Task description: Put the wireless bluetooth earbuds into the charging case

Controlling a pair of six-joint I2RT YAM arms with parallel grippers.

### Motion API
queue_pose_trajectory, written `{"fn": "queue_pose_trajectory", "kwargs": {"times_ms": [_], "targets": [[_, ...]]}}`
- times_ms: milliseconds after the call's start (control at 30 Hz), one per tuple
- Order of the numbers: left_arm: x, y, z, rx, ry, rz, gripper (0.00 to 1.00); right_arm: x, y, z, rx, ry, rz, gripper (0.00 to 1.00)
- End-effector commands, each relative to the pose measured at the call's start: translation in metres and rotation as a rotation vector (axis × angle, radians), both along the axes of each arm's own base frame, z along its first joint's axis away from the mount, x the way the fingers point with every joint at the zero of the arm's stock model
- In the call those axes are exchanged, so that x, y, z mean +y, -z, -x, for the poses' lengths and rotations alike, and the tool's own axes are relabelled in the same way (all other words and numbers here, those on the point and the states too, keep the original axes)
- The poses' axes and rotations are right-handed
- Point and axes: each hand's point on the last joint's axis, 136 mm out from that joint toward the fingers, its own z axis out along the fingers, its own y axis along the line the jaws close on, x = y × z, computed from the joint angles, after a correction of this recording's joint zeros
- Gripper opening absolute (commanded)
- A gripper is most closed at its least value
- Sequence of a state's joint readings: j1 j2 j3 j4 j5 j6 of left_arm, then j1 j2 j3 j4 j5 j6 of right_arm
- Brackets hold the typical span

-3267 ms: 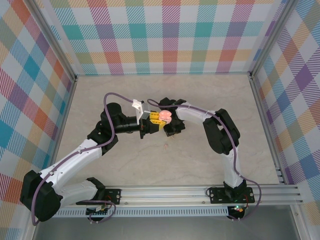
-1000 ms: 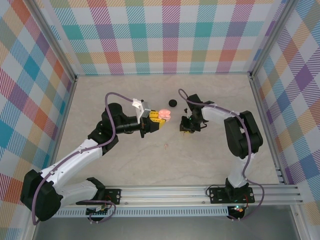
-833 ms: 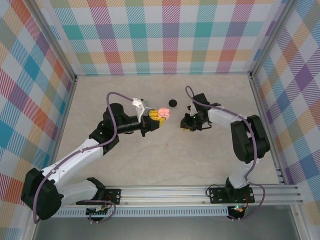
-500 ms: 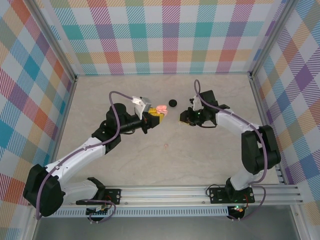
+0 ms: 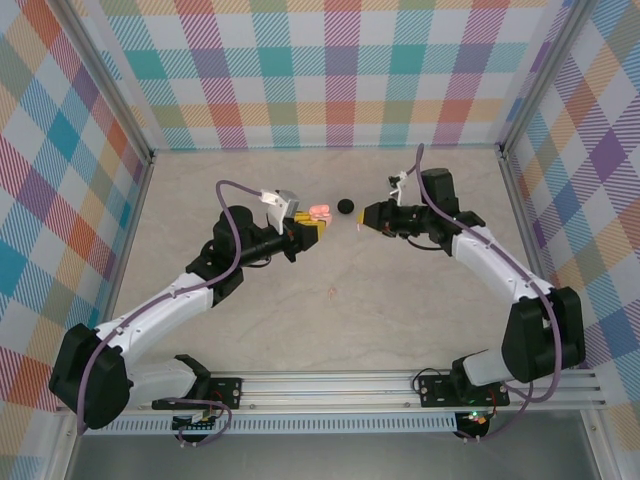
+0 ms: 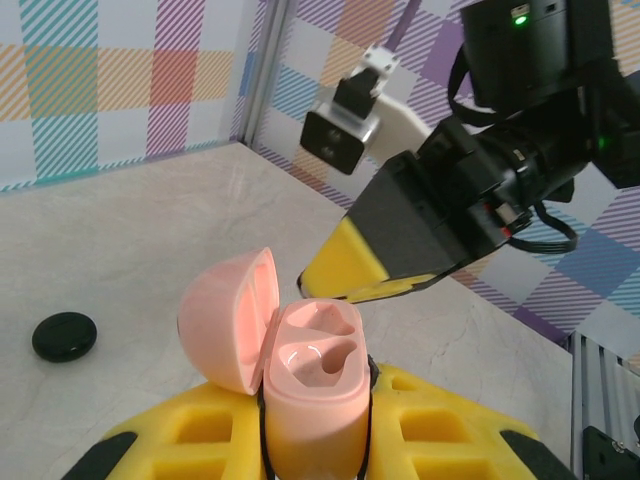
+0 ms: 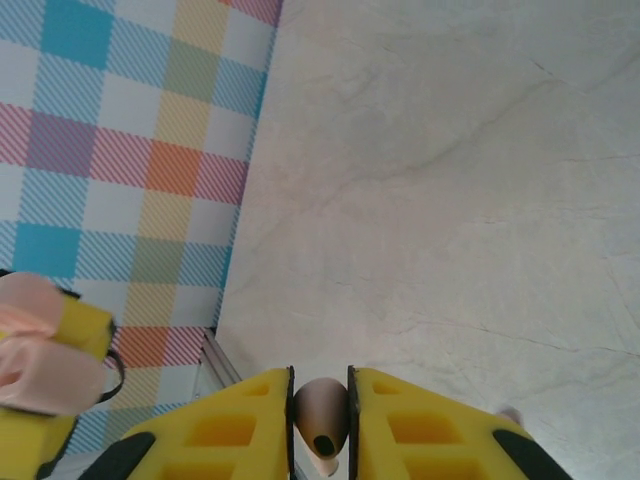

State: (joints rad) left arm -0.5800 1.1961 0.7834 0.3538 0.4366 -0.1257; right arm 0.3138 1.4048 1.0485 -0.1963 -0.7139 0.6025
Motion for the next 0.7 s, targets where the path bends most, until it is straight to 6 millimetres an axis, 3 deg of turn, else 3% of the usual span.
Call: {"fn": "queue_pose_trajectory", "kwargs": {"times_ms": [0,367,667], "targets": [[0.000,-0.001,-0.003,-0.007,0.004,0.035,0.09,0.004,-0.038,0.007,-0.096,-0.048,-0.072,0.22],[-0.014,-0.010,0.015,-0.069,0.145,0.090,0.09,0.003,-0.092,0.024,-0.285,-0.076,-0.150,0.24],[-0.022,-0.018,0.022,-0.110,0.184,0.136,0.09,0.013,-0.124,0.038,-0.410,-0.076,-0.176,0.24]]}}
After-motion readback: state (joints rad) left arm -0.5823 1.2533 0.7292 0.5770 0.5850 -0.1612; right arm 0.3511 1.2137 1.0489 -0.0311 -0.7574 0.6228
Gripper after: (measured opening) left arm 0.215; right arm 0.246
